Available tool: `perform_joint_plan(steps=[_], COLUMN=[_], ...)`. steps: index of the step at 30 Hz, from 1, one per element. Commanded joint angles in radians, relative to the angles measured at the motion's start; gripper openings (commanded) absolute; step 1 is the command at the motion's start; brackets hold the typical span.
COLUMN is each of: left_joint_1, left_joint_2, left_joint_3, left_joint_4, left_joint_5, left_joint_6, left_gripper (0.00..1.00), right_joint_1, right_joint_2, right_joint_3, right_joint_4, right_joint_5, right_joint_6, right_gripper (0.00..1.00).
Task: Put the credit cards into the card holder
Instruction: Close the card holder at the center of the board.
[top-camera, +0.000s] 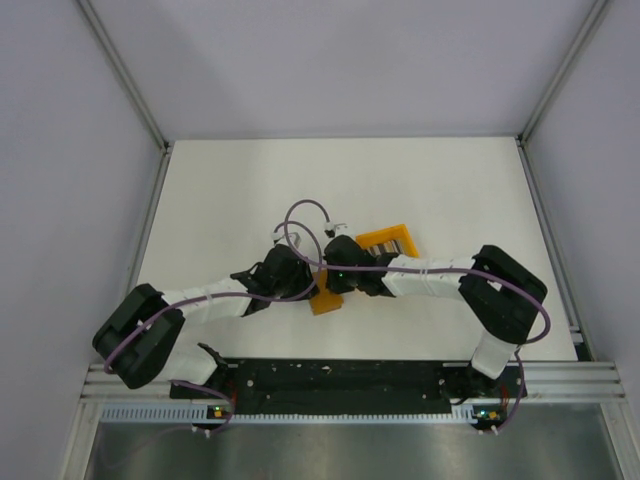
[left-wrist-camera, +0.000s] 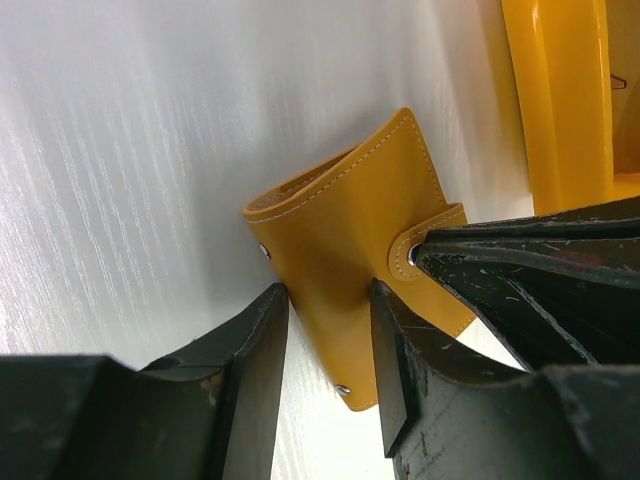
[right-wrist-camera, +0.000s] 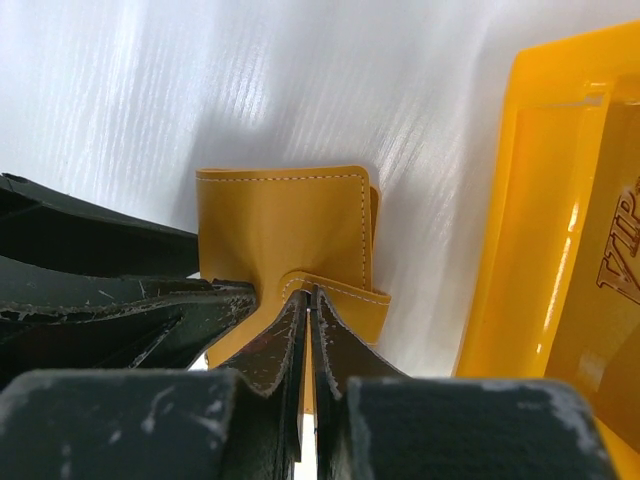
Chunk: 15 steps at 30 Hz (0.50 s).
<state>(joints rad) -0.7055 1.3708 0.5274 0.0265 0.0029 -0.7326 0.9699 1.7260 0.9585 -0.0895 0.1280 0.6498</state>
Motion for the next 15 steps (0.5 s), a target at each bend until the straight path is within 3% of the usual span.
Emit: perform_joint_plan(steps=[1,15], left_joint_1=[-0.008,-0.008], left_joint_2=[0.025,-0.003], left_joint_3=[-0.043,-0.053], left_joint_4=[-0.034,-0.034], left_joint_5=[0.035,0.026], left_joint_6=[-0.019,-0.022], left_gripper=[0.43,0.43], right_joint_1=[0.033,0.035], right_joint_2=[0.080,0.081], right_joint_3=[-0.015,-0.010], right_joint_4=[-0.085,-0.116], right_joint_5=[0.024,0.004], right_joint_6=[-0.010,0.010], right_gripper=[0.00,0.00])
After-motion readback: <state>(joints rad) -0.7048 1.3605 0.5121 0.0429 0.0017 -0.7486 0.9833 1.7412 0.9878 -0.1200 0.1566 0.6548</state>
